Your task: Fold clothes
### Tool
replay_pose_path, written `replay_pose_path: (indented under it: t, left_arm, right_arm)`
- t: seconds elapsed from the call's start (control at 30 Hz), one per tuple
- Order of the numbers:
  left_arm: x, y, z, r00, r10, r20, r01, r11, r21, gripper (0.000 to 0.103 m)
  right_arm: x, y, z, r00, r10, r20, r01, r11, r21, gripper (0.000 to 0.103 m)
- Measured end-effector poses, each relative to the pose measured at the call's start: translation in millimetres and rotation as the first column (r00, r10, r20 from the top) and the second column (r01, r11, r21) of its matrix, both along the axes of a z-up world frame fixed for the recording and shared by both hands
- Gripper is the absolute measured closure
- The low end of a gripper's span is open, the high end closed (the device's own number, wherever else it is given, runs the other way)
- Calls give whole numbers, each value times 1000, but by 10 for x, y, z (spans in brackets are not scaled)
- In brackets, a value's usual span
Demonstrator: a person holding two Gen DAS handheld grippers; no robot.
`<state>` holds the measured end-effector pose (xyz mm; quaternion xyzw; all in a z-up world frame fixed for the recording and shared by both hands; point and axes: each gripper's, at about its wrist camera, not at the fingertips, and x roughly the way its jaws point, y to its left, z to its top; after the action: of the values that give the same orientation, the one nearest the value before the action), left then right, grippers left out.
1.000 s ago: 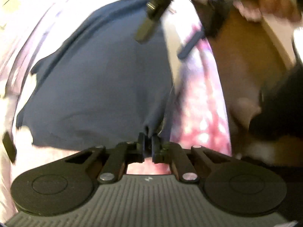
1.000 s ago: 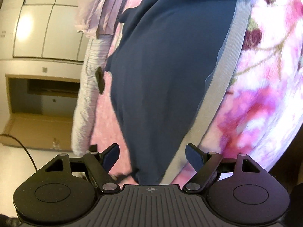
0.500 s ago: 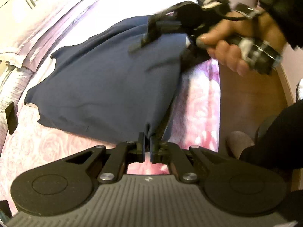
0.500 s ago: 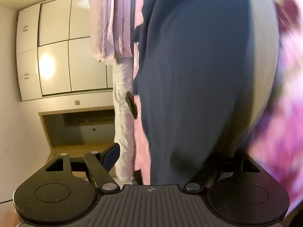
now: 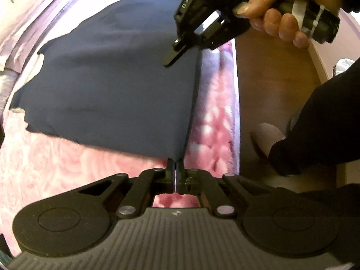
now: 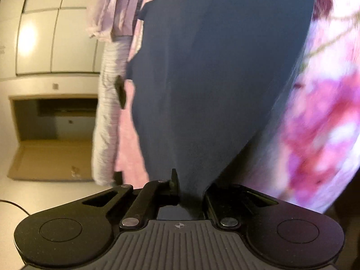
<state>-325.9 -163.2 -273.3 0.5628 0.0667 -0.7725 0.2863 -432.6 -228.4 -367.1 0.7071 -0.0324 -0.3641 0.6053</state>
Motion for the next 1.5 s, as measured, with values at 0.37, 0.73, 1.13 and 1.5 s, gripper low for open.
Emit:
replay_pose_path:
  t: [0.37,0.73,1.13,1.5]
  left_arm:
    - [407,-616,289,924,339,-174,-340,940,27,91]
    - [801,-1962,32,827,499,-259,-516,857,5,81]
    - [1355,-2772,-241,778,580,-242,-577,812,90,65]
    - [468,-1705,32,941,297,-164,-293,955,44,69]
  right_arm:
    - [-307,217,621,948,79,-309,-85,996,-6,34]
    - [74,-755,683,825,286,-487,-424,883,-199,34]
    - [-466,-1195,446,685,275,-674,-414,909,-50,34]
    - [-202,-781,786,488,387,-782,-586,809,35,34]
